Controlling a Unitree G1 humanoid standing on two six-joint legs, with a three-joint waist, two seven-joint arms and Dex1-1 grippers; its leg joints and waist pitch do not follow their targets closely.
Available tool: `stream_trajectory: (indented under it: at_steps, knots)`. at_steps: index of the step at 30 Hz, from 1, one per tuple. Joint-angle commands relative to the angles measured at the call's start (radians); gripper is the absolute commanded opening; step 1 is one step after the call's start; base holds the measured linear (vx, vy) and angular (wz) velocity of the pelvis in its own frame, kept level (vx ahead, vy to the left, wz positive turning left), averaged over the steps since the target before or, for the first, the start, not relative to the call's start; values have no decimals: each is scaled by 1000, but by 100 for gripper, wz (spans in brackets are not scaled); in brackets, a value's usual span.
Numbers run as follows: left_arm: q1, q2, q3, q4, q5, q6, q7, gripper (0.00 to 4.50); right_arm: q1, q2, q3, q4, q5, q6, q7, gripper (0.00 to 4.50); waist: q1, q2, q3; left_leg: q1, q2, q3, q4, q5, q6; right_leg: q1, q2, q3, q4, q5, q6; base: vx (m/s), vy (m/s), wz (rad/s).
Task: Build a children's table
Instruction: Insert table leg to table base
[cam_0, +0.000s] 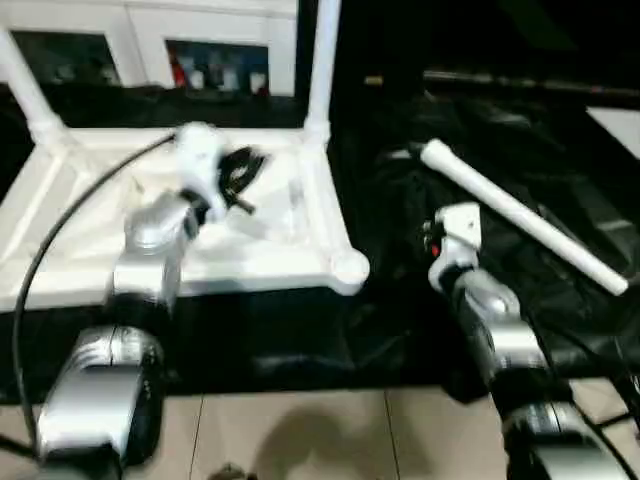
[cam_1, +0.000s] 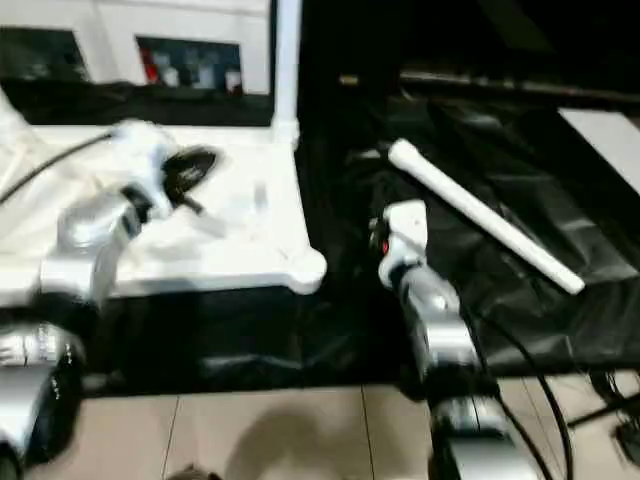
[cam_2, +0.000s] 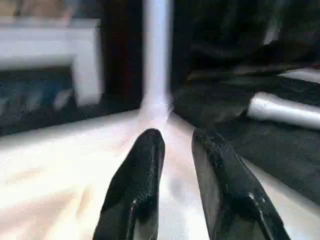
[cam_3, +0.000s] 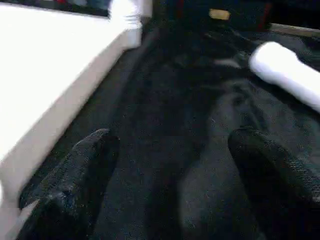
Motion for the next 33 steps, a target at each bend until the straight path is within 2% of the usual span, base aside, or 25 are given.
stream_trajectory:
  at_steps: [1, 5, 6, 7, 9, 12, 13, 14, 15, 16, 17, 19, 20, 21, 22, 23, 24, 25, 26, 28, 29, 30, 31, 32, 33]
  knots:
    - [155, -65, 53, -190, 43, 6, 146, 126, 69, -6, 4, -179, -21, 45, -23, 396, 3, 9, -69, 6, 61, -26, -52, -41, 85, 68, -62, 54, -60, 267, -256, 0, 0, 0]
    - [271, -118, 56, -333, 112, 5, 220, 126, 129, 14, -8, -261, 17, 97, -42, 396, -20, 39, -74, 45, 146, -78, -88, -35, 64, 35, -4, 4, -35, 197, -262, 0, 0, 0]
    - [292, -125, 30, -381, 152, 23, 262, 126, 140, 20, -2, -275, 17, 103, -55, 396, -22, 22, -68, -2, 143, -145, -107, -47, 195, 56, -11, -25, -10, 141, -273, -45, -80, 9]
    - [292, -125, 30, -381, 152, 23, 262, 126, 140, 20, -2, -275, 17, 103, -55, 396, -22, 22, -68, -2, 143, -145, -107, -47, 195, 56, -11, -25, -10, 141, -273, -45, -80, 9]
    - [312, -128, -26, -455, 204, 91, 324, 126, 146, 22, 16, -293, -4, 100, -67, 396, -57, 52, -72, 29, 136, -226, -104, -55, 460, 19, 13, -62, 17, -52, -397, -48, -138, 53]
    - [329, -140, -43, -506, 219, 128, 354, 126, 152, 27, 16, -319, -12, 119, -81, 396, -46, 28, -58, -44, 37, -244, -113, -184, 347, 65, -7, -41, -24, -200, -458, -71, -179, 56]
    - [334, -144, -41, -515, 218, 134, 358, 126, 155, 29, 13, -327, -9, 126, -83, 396, -41, 3, -64, -21, -7, -168, -17, -202, 188, 50, -38, -17, -127, -324, -454, -146, -304, 56]
    - [351, -157, -36, -556, 204, 171, 353, 126, 167, 31, 8, -359, 0, 150, -81, 396, -6, -33, -52, -47, -87, -35, 221, -201, 118, 60, -64, -10, -197, -415, -352, -105, -205, 28]
    - [366, -168, -35, -592, 184, 211, 338, 126, 176, 30, 11, -387, 5, 169, -73, 396, 3, -31, -40, -49, -84, -26, 222, -207, 114, 56, -41, 0, -185, -426, -304, -58, -208, -2]
    - [367, -169, -34, -595, 182, 214, 336, 126, 177, 29, 11, -389, 6, 171, -73, 396, 11, -26, -31, -75, -63, -33, 187, -182, 108, 94, -81, 21, -166, -410, -152, -24, -97, -7]
    - [383, -169, -45, -632, 149, 194, 288, 126, 182, 30, 11, -410, 15, 174, -65, 396, 30, -20, -39, -45, -50, -45, 105, -185, 137, 107, -89, 56, -173, -319, 45, -21, -192, 0]
    - [398, -166, -64, -665, 147, 180, 260, 126, 184, 30, 16, -425, 21, 186, -55, 396, 23, -1, -67, 9, 77, -124, 1, -110, 206, 98, -48, 8, -123, -55, 278, -14, -179, 14]
    - [413, -162, -84, -693, 145, 179, 241, 126, 185, 33, 15, -435, 34, 197, -51, 396, 7, 20, -82, 105, 302, -226, -78, -188, 324, 44, -114, 23, 11, -42, 195, -9, -172, 5]
    - [413, -162, -84, -693, 145, 179, 241, 126, 185, 33, 15, -435, 34, 197, -51, 396, -10, 15, -73, 149, 338, -231, -92, -219, 340, -15, -136, 62, 74, -69, 96, 39, -183, 16]
    - [426, -161, -101, -713, 158, 175, 241, 126, 184, 38, 11, -444, 49, 208, -51, 396, 1, 7, -29, 140, 205, -97, -101, -373, 228, -48, -82, 61, 69, -56, -68, 64, -267, 24]
    - [426, -161, -101, -713, 158, 175, 241, 126, 184, 38, 11, -444, 49, 208, -51, 396, -6, -49, -13, 106, 23, 6, -29, -581, 108, 11, -44, 100, -77, -400, -25, 57, -180, 25]
    - [440, -161, -121, -729, 171, 196, 252, 126, 180, 37, 10, -447, 55, 214, -52, 396, 10, -50, -10, 156, -10, 47, 64, -551, 33, -6, -48, 169, -152, -678, -52, 80, -134, -19]
    - [451, -167, -130, -744, 173, 209, 265, 126, 176, 35, 9, -452, 56, 221, -53, 396, 64, -67, -1, 82, -21, 1, 125, -379, 34, 108, -106, 272, -190, -964, -94, 55, -51, -26]
    - [461, -173, -134, -755, 175, 221, 275, 126, 174, 31, 11, -455, 53, 225, -53, 396, 98, -58, 7, 89, -37, -22, 125, -327, 2, 136, -69, 337, -191, -926, -136, 116, -106, -45]
    - [470, -176, -137, -768, 177, 231, 277, 126, 173, 28, 13, -460, 49, 232, -53, 396, 113, -68, 13, 99, -58, -41, 108, -304, -28, 153, -7, 351, -182, -829, -173, 116, -110, -37]
    - [489, -181, -136, -790, 174, 245, 276, 126, 173, 24, 13, -465, 44, 241, -54, 396, 111, -85, 3, 52, -77, -80, 68, -224, 2, 214, 34, 336, -162, -545, -162, 120, -81, -34]
    - [497, -181, -138, -799, 173, 249, 273, 126, 173, 21, 16, -467, 39, 243, -53, 396, 115, -38, -24, 67, -72, -94, 41, -181, 10, 218, 32, 330, -153, -452, -152, 123, -5, -5]
    - [507, -180, -144, -810, 172, 250, 267, 126, 173, 14, 24, -468, 28, 243, -49, 396, 95, -21, -30, 111, -59, -102, -12, -183, 36, 182, 70, 291, -155, -405, -114, 123, -5, -5]
    - [509, -179, -144, -814, 172, 251, 268, 126, 172, 14, 26, -469, 26, 244, -48, 396, 28, 5, -56, 206, 49, -207, -114, -143, 100, 78, 102, 155, -8, -236, -22, 147, 61, -1]
    - [513, -178, -146, -820, 172, 254, 269, 126, 172, 12, 30, -470, 26, 247, -48, 396, 1, 6, -71, 302, 106, -276, -105, -130, 193, -48, 75, 72, 81, -244, 11, 216, 39, -6]
